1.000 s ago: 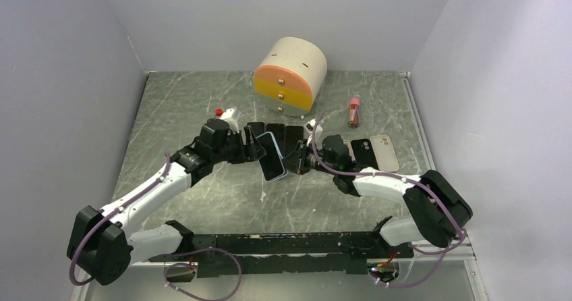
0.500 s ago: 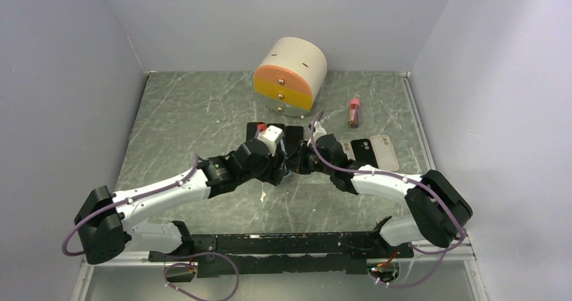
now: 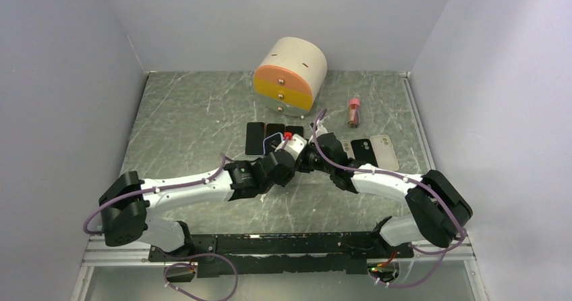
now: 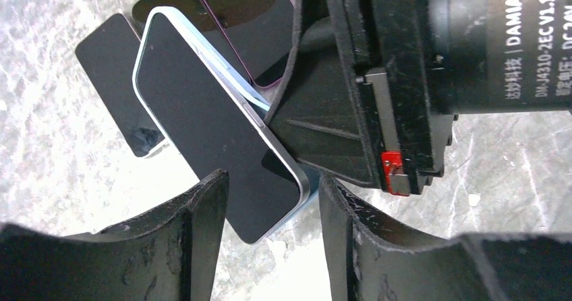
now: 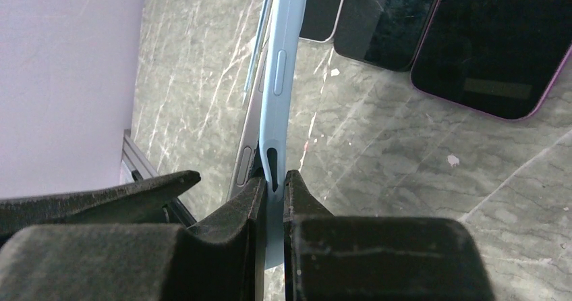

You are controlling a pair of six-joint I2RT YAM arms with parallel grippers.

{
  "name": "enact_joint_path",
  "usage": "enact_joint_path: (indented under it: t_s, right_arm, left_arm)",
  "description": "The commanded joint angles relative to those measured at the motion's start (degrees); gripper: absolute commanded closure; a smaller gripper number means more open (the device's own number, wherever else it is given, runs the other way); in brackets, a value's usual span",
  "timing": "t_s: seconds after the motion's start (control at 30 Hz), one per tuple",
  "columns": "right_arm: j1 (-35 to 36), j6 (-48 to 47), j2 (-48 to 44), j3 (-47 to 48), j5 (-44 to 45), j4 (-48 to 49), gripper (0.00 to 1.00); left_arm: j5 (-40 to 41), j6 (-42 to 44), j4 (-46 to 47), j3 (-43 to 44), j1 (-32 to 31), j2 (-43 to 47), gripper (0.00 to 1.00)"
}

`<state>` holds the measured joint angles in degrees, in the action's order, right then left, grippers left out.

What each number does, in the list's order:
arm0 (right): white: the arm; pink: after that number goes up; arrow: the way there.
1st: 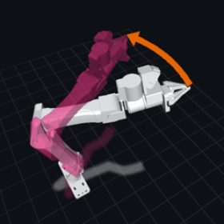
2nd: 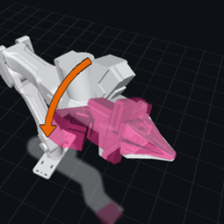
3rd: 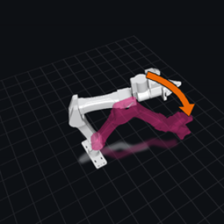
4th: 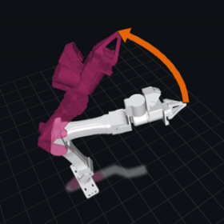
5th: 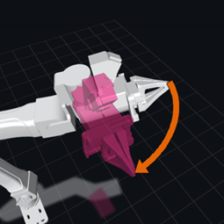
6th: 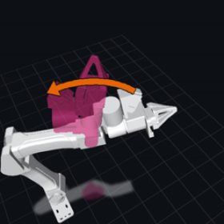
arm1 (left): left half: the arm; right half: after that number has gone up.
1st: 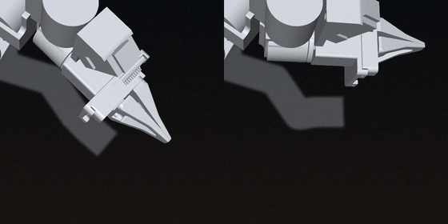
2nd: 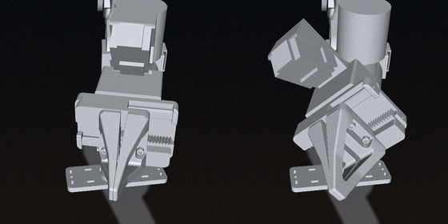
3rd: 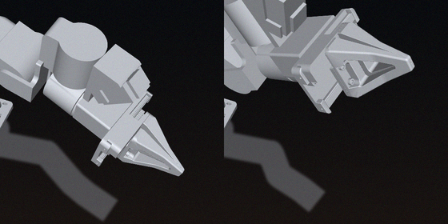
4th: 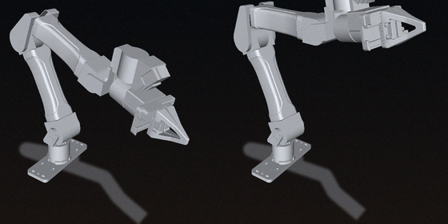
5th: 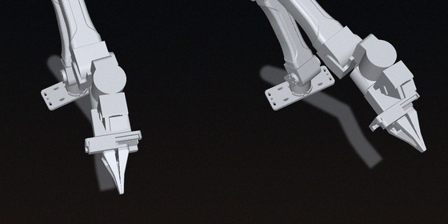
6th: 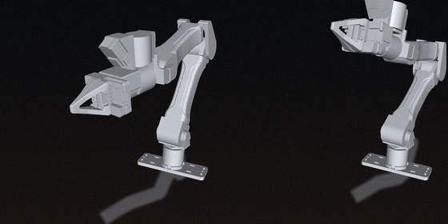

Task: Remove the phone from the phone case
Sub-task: Remove the phone case from the phone.

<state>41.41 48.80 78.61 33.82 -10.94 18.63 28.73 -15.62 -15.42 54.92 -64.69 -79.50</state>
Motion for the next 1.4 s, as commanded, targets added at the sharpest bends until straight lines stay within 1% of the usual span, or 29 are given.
enact_joint_path:
  t_s: [0.0, 0.3, 0.47, 0.57, 0.63, 0.73, 0.93, 1.07, 1.2, 1.37]
  right_arm:
    - [0.04, 2.02, -3.45, 2.98, -0.74, 4.48, 1.0]
    - [-0.01, 3.99, -3.28, 2.66, -2.91, 6.89, 1.0]
    - [0.05, 4.73, -3.22, 2.11, -3.55, 7.92, 1.0]
    - [0.04, 5.28, -2.87, 1.75, -4.64, 9.15, 1.0]
    - [-0.01, 5.78, -2.76, 1.35, -4.95, 10.23, 1.0]
    - [-0.01, 5.71, -2.99, 1.16, -4.09, 10.19, 1.0]
    - [-0.05, 4.88, -3.06, 1.52, -0.23, 7.53, 1.0]
    - [-0.19, 4.47, -2.52, 1.51, 2.9, 5.51, 1.0]
    - [-0.58, 3.32, -2.85, 1.29, 4.14, 3.88, 1.0]
    - [-1.36, -0.58, -4.47, 1.48, 6.21, -0.9, 1.0]
  left_arm:
    - [8.31, 3.14, 0.57, 3.31, -2.0, -2.51, 0.46]
    - [16.45, 2.82, -1.51, 5.62, -3.95, -8.26, 0.49]
    - [19.81, 2.85, 0.27, 5.9, -3.96, -9.53, 0.51]
    - [21.07, 3.49, 1.6, 6.14, -3.96, -10.45, 0.55]
    - [21.3, 4.02, 2.57, 5.98, -3.96, -10.71, 0.6]
    - [21.5, 3.65, 2.08, 5.75, -3.96, -10.35, 0.75]
    - [20.15, 2.13, 0.35, 4.71, -5.13, -6.19, 0.96]
    - [20.31, 2.44, -0.52, 4.64, -6.81, -3.72, 0.97]
    - [21.35, 1.72, -3.29, 5.1, -7.12, -1.09, 0.97]
    - [20.07, 1.56, -3.7, 4.23, -7.12, 5.17, 0.97]
